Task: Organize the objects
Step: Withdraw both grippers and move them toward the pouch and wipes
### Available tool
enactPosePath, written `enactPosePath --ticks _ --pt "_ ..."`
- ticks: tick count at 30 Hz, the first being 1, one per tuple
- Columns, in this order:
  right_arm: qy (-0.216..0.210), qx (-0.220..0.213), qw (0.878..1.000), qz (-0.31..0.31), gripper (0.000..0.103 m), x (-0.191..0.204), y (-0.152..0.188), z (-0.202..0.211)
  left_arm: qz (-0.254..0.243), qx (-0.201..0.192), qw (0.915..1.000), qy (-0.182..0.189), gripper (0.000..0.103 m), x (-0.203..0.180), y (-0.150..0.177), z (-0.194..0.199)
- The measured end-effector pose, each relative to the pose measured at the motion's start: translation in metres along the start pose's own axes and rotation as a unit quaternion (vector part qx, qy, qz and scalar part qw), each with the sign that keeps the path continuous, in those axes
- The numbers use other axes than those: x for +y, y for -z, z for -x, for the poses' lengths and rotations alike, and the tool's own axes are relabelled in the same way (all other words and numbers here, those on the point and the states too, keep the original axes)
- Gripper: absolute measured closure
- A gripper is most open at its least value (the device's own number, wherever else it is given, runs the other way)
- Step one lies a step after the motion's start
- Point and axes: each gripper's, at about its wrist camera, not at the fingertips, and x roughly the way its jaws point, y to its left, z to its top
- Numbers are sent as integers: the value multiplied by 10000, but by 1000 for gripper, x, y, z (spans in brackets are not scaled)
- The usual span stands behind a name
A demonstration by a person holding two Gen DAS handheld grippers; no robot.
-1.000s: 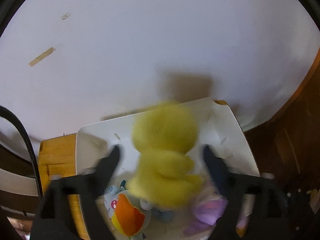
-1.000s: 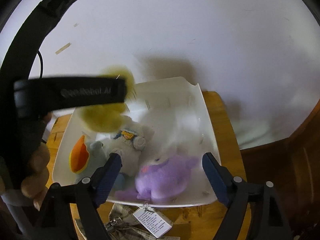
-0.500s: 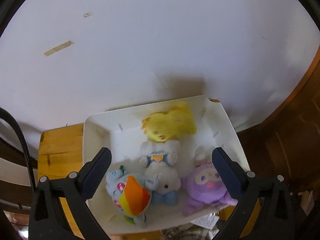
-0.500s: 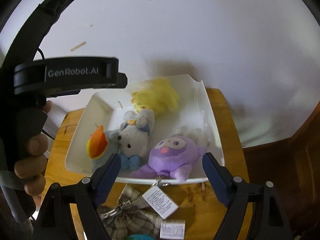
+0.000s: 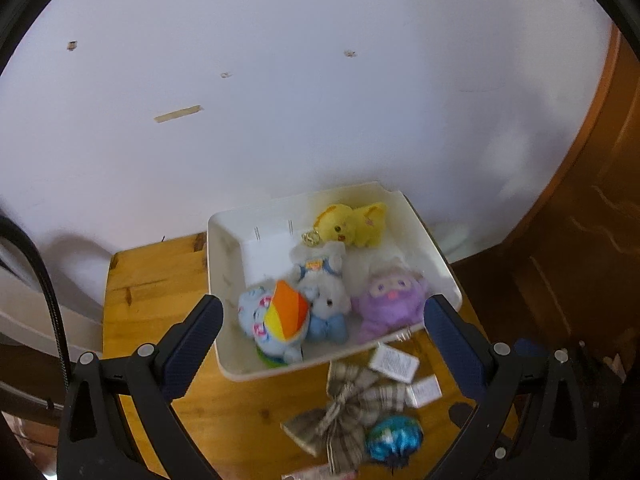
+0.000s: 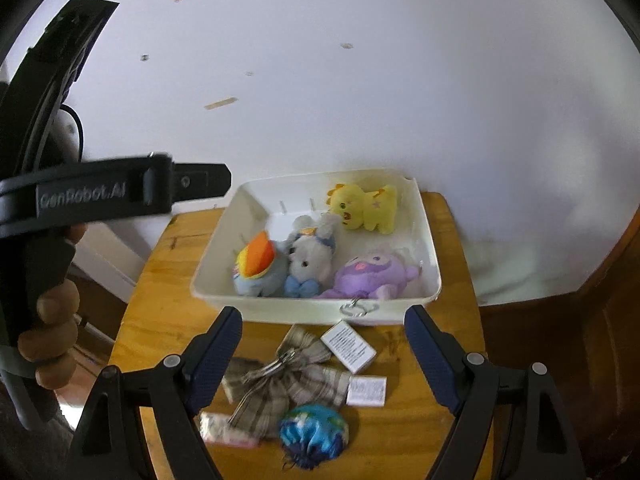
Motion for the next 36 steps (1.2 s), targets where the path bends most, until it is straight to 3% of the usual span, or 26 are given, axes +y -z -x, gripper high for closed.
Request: enactPosePath --ticks 14,18,29,36 --pt "-305 -107 9988 362 19 35 56 59 430 -137 9986 269 2 23 54 72" --pt "-401 -136 9983 404 19 40 68 74 438 -290 9985 166 2 25 69 89" --pt "-501 -304 9963 625 19 42 97 101 523 -446 9976 104 2 22 108 111" --pt "-577 -290 9954 708 19 36 110 106 698 -478 9959 313 2 19 129 119"
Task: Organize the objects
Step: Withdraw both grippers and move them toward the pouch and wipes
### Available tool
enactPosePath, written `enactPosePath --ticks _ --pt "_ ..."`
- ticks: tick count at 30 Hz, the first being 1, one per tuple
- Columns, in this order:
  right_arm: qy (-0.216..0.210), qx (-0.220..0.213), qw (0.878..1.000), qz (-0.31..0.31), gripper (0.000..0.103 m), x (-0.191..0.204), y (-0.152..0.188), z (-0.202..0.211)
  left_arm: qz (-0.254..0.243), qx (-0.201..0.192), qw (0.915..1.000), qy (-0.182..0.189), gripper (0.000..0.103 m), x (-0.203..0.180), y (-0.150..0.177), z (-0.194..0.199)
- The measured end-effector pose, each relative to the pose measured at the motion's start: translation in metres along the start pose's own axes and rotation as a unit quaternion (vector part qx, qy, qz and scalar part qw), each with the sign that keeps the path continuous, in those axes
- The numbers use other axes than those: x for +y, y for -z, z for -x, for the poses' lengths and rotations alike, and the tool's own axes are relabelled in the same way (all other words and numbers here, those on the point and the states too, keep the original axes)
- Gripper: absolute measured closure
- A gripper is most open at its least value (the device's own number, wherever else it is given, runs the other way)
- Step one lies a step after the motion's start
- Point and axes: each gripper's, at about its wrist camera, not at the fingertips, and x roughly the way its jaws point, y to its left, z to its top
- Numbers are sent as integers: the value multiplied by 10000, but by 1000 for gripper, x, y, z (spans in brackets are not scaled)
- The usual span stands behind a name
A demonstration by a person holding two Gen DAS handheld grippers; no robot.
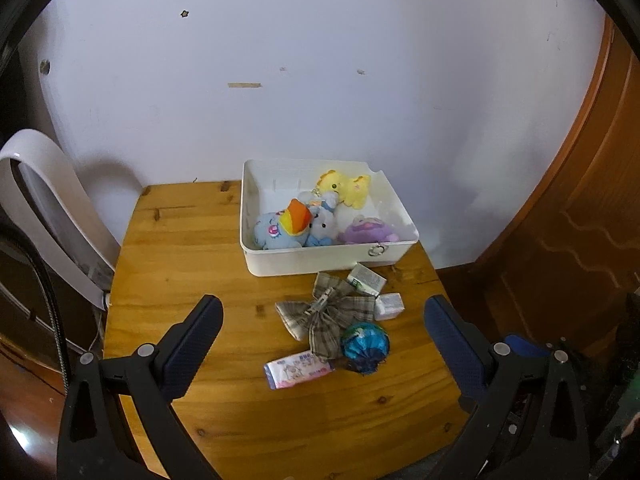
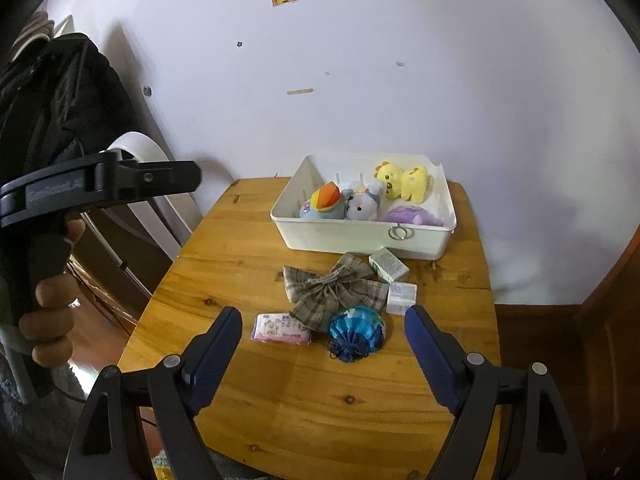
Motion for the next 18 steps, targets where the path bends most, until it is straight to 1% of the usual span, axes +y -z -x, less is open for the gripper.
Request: enactPosePath --ticks 5,12,18 --pt "18 49 10000 -3 19 -3 7 1 -84 -62 9998 -174 2 -3 11 4" --pt "15 138 9999 6 19 -4 16 -4 -150 -12 9998 -120 2 -3 23 7" --pt "-15 242 9997 -90 19 -7 21 -11 -71 80 9999 -91 2 2 32 5"
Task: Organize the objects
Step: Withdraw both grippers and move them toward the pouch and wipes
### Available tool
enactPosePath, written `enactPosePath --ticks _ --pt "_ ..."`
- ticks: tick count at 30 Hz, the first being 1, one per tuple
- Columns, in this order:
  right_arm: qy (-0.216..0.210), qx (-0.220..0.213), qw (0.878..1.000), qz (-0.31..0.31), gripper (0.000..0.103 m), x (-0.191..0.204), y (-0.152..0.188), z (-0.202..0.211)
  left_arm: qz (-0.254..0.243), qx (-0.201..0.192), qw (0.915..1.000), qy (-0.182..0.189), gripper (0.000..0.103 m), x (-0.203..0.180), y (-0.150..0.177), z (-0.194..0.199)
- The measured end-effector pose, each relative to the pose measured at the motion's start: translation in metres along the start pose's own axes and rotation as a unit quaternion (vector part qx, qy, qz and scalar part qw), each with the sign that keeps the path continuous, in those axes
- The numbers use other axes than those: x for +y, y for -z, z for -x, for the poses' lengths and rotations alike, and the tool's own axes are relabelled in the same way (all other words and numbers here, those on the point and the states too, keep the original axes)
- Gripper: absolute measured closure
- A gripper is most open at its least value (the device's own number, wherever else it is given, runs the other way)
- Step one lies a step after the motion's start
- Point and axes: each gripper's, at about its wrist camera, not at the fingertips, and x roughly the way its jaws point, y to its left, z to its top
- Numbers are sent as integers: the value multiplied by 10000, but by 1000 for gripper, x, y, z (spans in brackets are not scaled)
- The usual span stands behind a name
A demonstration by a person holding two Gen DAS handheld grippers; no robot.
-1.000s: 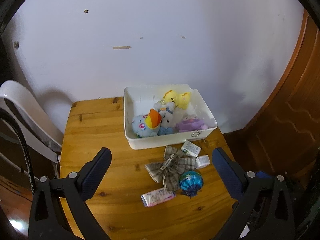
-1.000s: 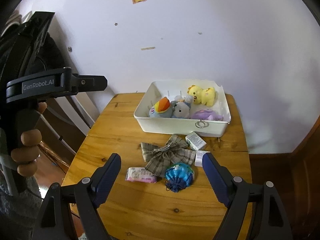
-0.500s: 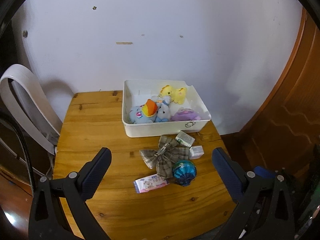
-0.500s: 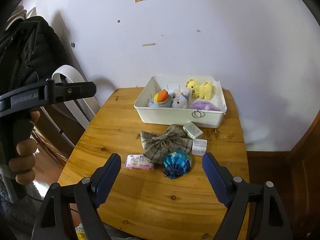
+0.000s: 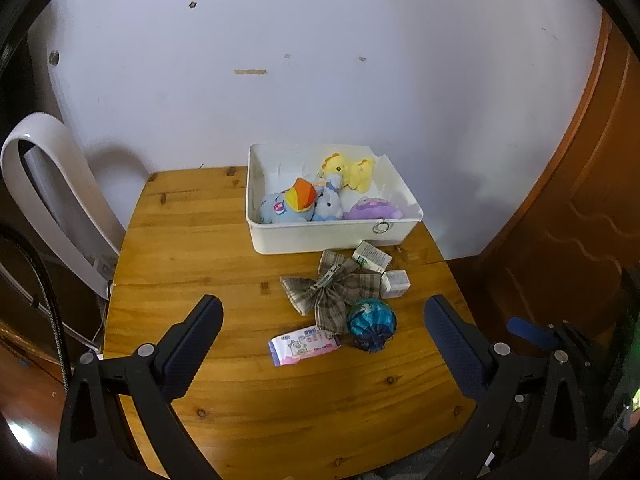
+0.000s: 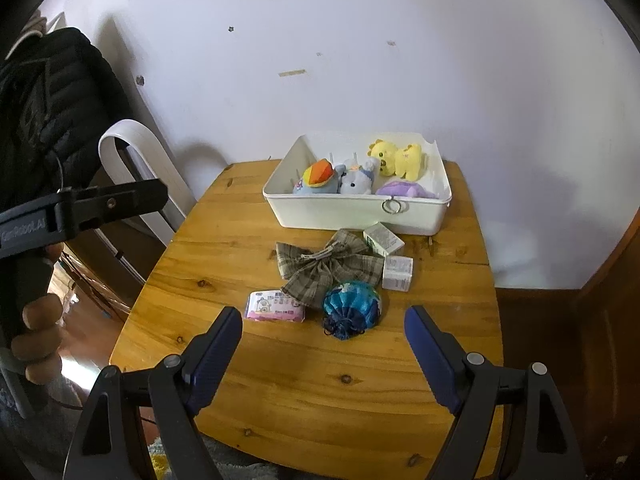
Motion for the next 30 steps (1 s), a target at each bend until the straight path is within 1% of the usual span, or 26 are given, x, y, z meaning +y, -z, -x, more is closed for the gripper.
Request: enactPosePath --ticks 6,10,13,17,23,27,30 --pt "-9 65 10000 -48 19 -2 1 -3 -21 80 9999 -67 2 3 8 -6" --pt "55 34 10000 -57 19 -4 3 -1 9 119 9999 -45 2 6 13 -9" --pt "82 62 9999 -87 19 -7 6 -4 -34 200 9997 -131 2 9 22 -16" --pt "96 247 9995 -185 19 -15 10 -18 -161 383 9987 -286 2 13 36 -31" --pt "108 477 9980 -407 19 -27 14 -35 -303 652 9966 -414 2 19 48 -59" --pt "172 619 9966 -514 19 -35 15 -48 -558 859 9937 -459 2 20 58 -81" --pt "197 720 9953 -624 19 -41 16 -60 -792 1116 9895 -466 2 19 67 -101"
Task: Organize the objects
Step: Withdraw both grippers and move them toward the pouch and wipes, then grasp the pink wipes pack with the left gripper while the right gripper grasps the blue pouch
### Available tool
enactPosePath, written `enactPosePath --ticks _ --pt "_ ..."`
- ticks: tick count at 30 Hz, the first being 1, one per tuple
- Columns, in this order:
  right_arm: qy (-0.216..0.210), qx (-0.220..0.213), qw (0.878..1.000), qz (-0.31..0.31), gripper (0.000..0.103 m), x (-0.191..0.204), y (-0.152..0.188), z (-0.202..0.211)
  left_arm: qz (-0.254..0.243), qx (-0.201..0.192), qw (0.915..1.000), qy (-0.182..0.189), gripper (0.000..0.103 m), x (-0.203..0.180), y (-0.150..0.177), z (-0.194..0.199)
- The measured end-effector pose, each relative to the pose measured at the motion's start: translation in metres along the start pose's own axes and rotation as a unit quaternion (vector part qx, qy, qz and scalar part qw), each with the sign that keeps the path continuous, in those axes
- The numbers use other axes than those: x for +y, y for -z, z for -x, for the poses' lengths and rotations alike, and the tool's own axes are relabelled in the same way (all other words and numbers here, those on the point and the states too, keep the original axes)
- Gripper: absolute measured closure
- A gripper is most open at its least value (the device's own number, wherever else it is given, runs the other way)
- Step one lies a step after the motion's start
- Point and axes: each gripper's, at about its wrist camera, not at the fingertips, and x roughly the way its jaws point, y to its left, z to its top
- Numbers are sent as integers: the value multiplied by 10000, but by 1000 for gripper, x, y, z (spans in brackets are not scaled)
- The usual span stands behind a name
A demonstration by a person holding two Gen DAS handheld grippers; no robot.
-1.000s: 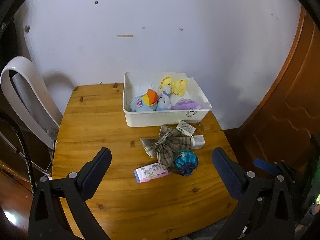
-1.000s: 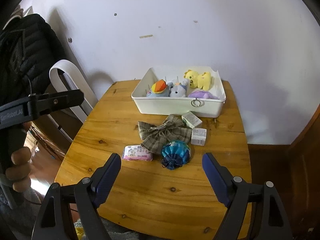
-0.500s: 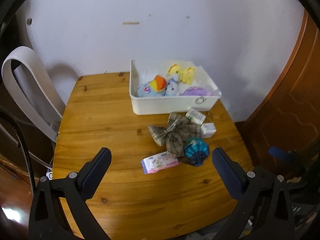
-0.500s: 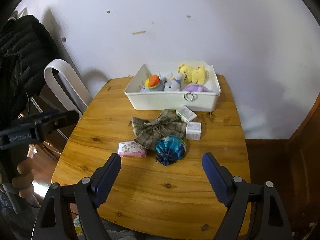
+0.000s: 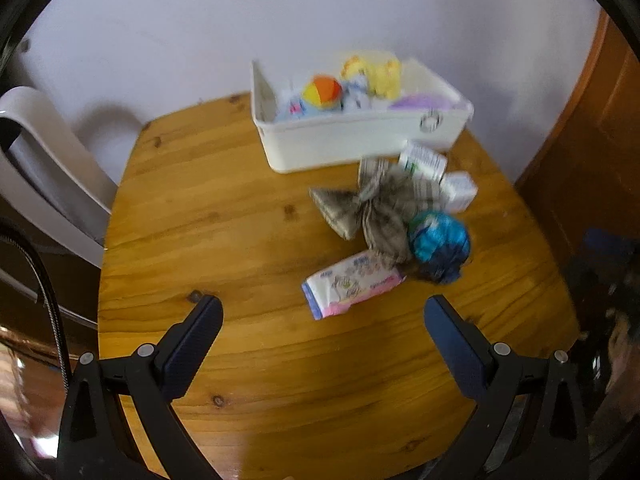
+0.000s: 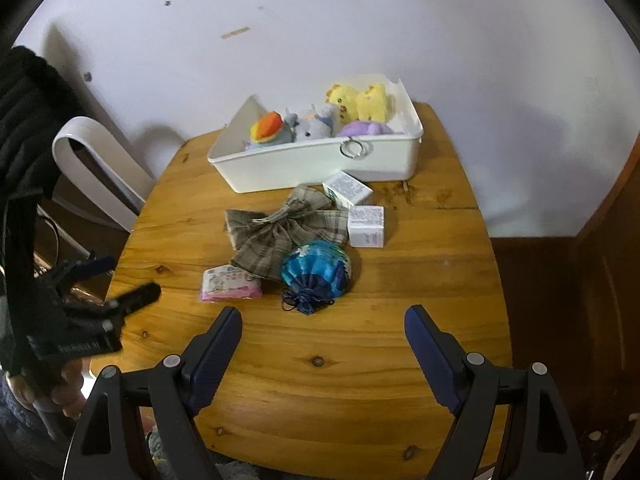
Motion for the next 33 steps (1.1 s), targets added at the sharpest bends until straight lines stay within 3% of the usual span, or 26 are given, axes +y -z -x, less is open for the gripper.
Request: enactPosePath --ticks 10,23,33 --pt "23 369 9991 -205 19 -9 -10 -53 -709 546 9960 -69 2 -6 4 -65" --pt "-133 713 9958 -562 19 -22 -27 -113 -1639 733 9837 -41 2 -22 -3 -106" --pt "-211 909 9937 -616 19 -22 -30 -145 -1788 826 9804 31 2 -26 -8 -119"
